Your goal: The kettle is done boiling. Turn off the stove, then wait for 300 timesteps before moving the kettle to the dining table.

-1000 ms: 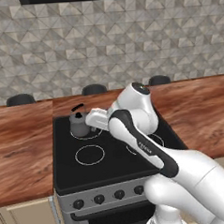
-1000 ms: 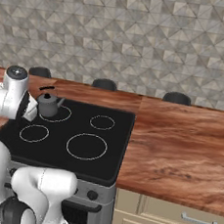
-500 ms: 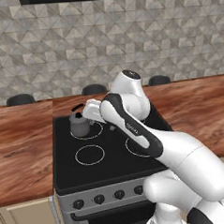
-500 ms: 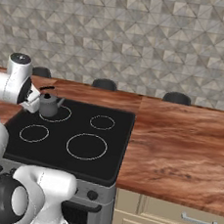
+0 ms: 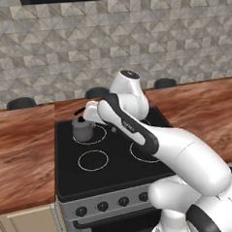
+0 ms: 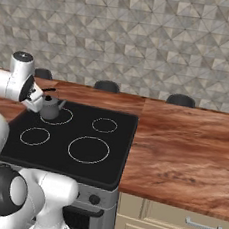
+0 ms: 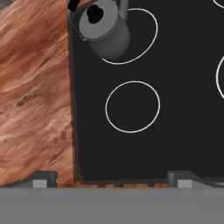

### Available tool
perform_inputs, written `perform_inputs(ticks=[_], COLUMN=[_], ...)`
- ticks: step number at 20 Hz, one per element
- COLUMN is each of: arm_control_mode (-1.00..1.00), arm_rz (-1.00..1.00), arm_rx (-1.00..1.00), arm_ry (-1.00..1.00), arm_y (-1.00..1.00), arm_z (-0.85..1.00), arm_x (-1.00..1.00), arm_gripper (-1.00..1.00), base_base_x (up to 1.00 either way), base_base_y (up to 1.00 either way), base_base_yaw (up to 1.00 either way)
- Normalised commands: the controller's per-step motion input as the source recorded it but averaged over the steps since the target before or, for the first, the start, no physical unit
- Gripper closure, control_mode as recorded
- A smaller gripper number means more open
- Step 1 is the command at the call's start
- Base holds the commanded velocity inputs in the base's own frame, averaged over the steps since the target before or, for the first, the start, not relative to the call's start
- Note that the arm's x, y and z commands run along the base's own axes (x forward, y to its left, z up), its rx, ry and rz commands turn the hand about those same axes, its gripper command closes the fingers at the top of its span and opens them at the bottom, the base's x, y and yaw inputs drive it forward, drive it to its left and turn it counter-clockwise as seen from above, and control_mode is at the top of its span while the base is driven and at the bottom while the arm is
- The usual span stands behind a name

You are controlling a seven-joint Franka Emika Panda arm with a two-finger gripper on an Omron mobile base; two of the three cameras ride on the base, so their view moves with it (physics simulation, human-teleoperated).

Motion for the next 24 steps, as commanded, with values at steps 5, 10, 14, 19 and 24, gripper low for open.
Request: perform_inputs(ticks=[5, 10, 14, 19, 24], arm_control_mode=[-1.00, -1.00, -1.00, -1.00, -1.00], arm_rz=[0.00, 0.00, 0.00, 0.00, 0.00], arm_rx=[-0.02, 0.00, 0.00, 0.00, -0.02], arm_ry=[0.00, 0.00, 0.00, 0.00, 0.01], arm_y=[0.09, 0.05, 0.01, 0.02, 0.05], arm_z=[0.00, 0.00, 0.00, -0.01, 0.00], arm_x=[0.20, 0.28, 0.33, 0.34, 0.32], arm_gripper=[-1.00, -1.00, -1.00, -1.00, -1.00], base_base_x=[0.00, 0.00, 0.00, 0.00, 0.00], base_base_y=[0.00, 0.00, 0.00, 0.00, 0.00], base_base_yaw=[0.00, 0.00, 0.00, 0.00, 0.00])
